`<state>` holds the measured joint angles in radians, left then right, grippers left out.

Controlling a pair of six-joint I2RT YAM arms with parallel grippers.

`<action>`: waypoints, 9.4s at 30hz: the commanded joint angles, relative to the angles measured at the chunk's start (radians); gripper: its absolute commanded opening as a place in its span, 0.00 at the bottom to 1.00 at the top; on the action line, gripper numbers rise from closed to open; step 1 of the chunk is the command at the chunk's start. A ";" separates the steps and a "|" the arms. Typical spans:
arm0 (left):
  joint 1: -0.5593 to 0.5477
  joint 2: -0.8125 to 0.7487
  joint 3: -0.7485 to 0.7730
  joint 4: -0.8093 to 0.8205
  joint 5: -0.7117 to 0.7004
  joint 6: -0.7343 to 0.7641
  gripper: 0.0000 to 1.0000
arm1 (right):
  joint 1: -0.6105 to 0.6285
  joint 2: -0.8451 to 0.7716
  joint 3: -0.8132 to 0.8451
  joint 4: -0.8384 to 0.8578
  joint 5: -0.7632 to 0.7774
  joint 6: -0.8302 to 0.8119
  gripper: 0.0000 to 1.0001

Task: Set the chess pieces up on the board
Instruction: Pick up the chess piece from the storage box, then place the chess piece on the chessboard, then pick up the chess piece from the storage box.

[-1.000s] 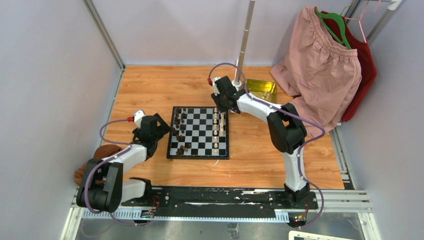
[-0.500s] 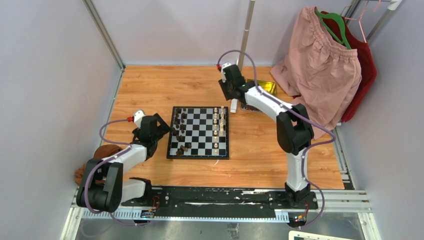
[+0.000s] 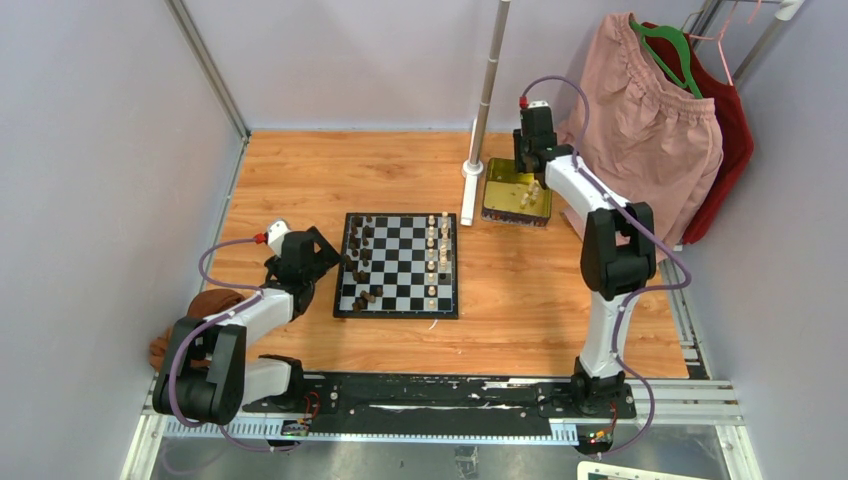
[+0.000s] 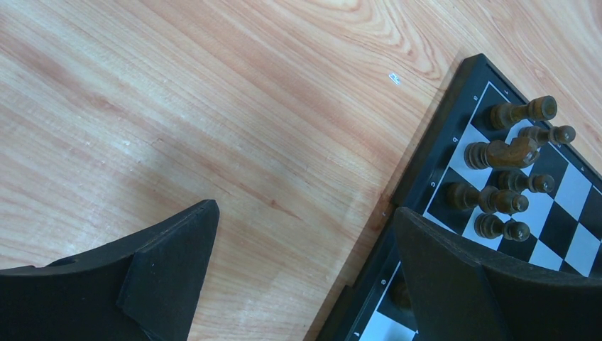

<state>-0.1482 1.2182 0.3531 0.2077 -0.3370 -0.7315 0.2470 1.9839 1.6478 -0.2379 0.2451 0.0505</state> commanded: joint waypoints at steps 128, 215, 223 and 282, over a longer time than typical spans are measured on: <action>-0.020 -0.011 0.013 0.021 -0.023 0.024 1.00 | 0.809 -0.332 -0.548 -0.117 0.044 0.156 0.00; -0.031 -0.077 -0.025 -0.007 -0.178 -0.058 1.00 | 0.201 -0.314 -0.305 -0.040 0.144 0.075 0.37; -0.031 -0.077 -0.023 -0.016 -0.193 -0.067 1.00 | 0.077 -0.124 -0.177 -0.037 0.101 0.081 0.37; -0.031 -0.059 -0.011 -0.017 -0.177 -0.054 1.00 | 0.012 -0.069 -0.061 -0.041 -0.058 0.070 0.00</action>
<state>-0.1730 1.1568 0.3336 0.1844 -0.4831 -0.7891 0.2428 1.9961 1.5608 -0.2798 0.2108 0.1368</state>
